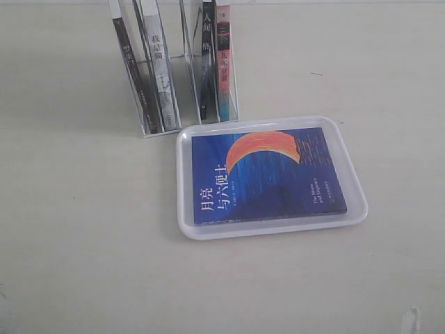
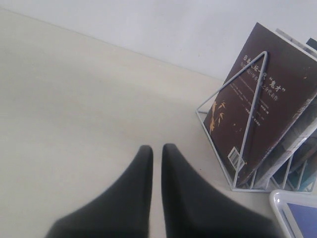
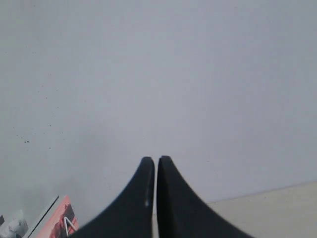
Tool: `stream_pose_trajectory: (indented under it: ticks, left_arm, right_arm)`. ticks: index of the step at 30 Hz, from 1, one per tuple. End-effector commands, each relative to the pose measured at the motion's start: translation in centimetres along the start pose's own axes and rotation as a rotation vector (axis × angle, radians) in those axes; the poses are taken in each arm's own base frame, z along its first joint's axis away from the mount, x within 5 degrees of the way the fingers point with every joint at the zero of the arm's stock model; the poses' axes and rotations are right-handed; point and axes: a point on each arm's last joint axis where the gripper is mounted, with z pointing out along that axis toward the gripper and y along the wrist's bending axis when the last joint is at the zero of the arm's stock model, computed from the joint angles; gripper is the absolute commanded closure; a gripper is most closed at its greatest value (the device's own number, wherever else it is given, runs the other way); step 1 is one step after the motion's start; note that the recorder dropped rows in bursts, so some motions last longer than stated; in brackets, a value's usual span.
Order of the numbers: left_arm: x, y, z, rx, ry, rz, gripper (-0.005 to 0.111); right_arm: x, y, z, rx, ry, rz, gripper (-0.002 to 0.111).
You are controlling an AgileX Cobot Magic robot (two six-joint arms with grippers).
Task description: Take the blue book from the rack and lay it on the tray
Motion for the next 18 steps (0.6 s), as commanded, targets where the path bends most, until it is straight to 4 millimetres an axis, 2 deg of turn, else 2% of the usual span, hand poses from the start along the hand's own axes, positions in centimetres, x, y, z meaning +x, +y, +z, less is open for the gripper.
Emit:
stream_pose_trajectory:
  ticks: [1, 5, 9, 18]
  left_arm:
    - [0.06, -0.05, 0.02, 0.013, -0.003, -0.002, 0.101]
    - [0.06, -0.05, 0.02, 0.013, -0.003, -0.002, 0.101]
    - [0.06, -0.05, 0.02, 0.013, -0.003, -0.002, 0.101]
    - [0.06, -0.05, 0.02, 0.013, -0.003, -0.002, 0.101]
  right_arm:
    - [0.05, 0.08, -0.03, -0.009, -0.005, 0.011, 0.106]
    - [0.4, 0.28, -0.04, -0.03, 0.032, -0.02, 0.106]
    - [0.61, 0.63, -0.07, -0.072, 0.051, -0.133, 0.106]
    - [0.91, 0.67, -0.09, -0.081, 0.082, -0.173, 0.106]
